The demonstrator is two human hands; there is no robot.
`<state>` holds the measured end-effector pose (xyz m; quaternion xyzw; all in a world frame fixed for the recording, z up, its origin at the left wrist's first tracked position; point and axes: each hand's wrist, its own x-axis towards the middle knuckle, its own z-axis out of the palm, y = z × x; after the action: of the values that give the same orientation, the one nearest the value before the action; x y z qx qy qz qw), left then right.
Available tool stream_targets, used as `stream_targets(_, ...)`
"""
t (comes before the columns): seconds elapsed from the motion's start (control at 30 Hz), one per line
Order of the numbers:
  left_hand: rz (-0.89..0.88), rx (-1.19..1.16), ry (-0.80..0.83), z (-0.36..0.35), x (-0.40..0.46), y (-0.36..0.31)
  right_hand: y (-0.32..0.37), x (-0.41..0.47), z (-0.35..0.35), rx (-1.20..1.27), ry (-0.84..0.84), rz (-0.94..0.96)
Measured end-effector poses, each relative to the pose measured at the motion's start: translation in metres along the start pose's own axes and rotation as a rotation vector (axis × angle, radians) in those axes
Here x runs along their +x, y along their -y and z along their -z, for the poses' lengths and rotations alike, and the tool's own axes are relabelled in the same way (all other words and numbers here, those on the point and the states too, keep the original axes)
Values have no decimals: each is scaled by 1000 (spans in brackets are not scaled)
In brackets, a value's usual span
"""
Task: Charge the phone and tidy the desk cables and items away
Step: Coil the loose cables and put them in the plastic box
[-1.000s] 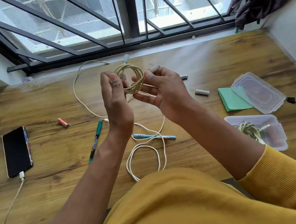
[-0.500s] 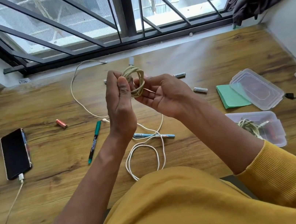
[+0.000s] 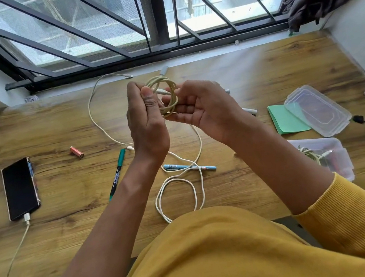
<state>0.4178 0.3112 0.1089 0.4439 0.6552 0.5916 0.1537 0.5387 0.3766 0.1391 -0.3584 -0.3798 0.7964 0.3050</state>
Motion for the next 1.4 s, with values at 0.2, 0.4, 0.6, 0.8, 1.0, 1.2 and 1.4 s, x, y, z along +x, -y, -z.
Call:
stream_targets(0.2, 45, 51, -62, -4, 3, 0, -7, -1, -1, -88, -31, 87)
stream_targets(0.4, 202, -32, -60, -4, 4, 4, -9, -1, 1, -68, 18, 93)
stream_targets(0.6, 59, 89, -37, 0, 4, 7, -7, -1, 1, 123, -24, 62)
stream_targets(0.8, 63, 26, 167, 10, 5, 14, -8, 0, 7, 153, -153, 54)
stream_targets(1.0, 111, -130, 268, 13, 7, 8, -7, -2, 9, 39, -205, 134)
stream_targets(1.2, 173, -216, 277, 16, 10, 5, -4, -3, 10, -34, -196, 200)
stream_targets(1.4, 350, -350, 241, 18, 8, 5, -8, -4, 12, -113, -170, 204)
